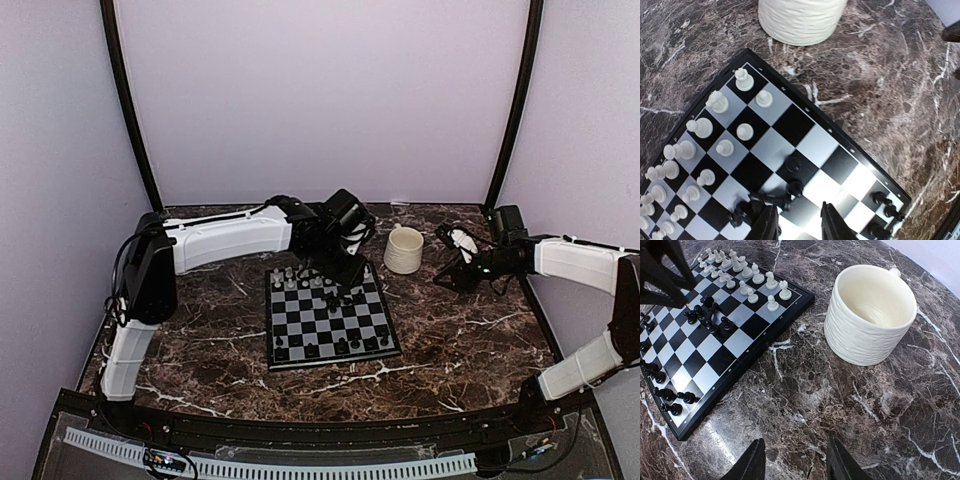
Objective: Set up the chess pieces on the board
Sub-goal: Pick up the pawn from the chessboard, then place the pawn on c7, then pick up the pawn from the chessboard, then place the pawn at g7.
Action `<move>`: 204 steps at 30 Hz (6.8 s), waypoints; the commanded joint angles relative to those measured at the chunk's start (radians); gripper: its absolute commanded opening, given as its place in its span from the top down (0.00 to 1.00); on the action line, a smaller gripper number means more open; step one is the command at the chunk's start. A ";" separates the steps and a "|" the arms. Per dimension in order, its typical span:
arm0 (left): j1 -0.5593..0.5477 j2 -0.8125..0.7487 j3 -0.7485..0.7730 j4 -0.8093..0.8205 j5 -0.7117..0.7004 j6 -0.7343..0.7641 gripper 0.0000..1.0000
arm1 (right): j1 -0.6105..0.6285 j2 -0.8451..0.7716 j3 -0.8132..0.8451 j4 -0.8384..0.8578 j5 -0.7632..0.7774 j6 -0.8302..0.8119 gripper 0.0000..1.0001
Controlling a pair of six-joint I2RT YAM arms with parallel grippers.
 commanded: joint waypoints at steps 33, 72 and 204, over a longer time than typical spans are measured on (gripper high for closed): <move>0.040 0.236 0.246 -0.031 0.079 -0.006 0.94 | -0.004 0.002 -0.007 0.021 -0.004 -0.012 0.57; -0.014 -0.290 -0.565 0.053 0.096 0.123 0.97 | -0.004 0.013 -0.004 0.016 -0.012 -0.013 0.57; -0.045 0.114 0.137 -0.169 0.219 0.150 0.95 | -0.004 0.025 -0.007 0.012 -0.001 -0.022 0.57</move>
